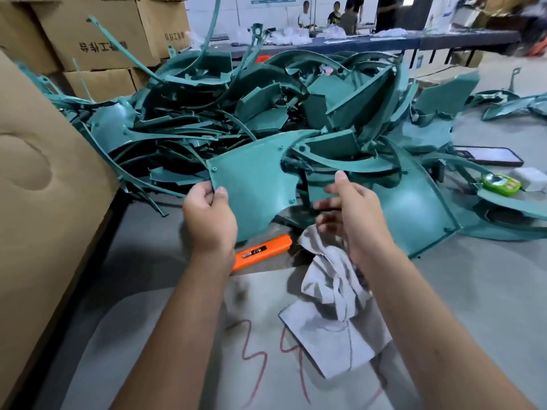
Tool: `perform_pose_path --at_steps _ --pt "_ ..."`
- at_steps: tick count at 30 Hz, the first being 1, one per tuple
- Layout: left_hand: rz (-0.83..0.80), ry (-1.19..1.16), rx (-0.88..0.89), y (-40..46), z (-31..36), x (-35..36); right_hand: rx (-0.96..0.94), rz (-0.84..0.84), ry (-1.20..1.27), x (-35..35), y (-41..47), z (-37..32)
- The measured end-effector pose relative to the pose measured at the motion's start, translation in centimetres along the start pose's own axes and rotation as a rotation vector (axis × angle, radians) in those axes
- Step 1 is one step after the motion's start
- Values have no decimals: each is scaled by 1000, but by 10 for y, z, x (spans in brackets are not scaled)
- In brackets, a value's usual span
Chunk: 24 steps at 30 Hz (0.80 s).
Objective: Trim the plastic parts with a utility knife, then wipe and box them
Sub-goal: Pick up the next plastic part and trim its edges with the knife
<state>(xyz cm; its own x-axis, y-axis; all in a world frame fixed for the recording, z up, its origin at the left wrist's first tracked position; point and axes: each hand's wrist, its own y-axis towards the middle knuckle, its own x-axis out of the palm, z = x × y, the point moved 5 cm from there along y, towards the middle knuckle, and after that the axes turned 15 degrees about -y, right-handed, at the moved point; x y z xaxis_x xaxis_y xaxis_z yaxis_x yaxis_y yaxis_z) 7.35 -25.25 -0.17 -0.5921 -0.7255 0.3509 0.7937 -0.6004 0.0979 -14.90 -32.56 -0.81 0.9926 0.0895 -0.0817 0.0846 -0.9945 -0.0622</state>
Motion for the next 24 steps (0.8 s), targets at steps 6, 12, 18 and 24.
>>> perform_pose_path --at_steps 6,12,18,24 --pt "-53 -90 -38 -30 -10 30 195 -68 363 5 34 -1" --pt "101 -256 -215 -43 -22 38 232 82 457 -9 73 -4" --pt "247 -366 -155 -8 -7 -12 259 271 469 -16 90 -10" --pt "197 -470 -223 8 -6 -58 262 343 435 -5 63 -28"
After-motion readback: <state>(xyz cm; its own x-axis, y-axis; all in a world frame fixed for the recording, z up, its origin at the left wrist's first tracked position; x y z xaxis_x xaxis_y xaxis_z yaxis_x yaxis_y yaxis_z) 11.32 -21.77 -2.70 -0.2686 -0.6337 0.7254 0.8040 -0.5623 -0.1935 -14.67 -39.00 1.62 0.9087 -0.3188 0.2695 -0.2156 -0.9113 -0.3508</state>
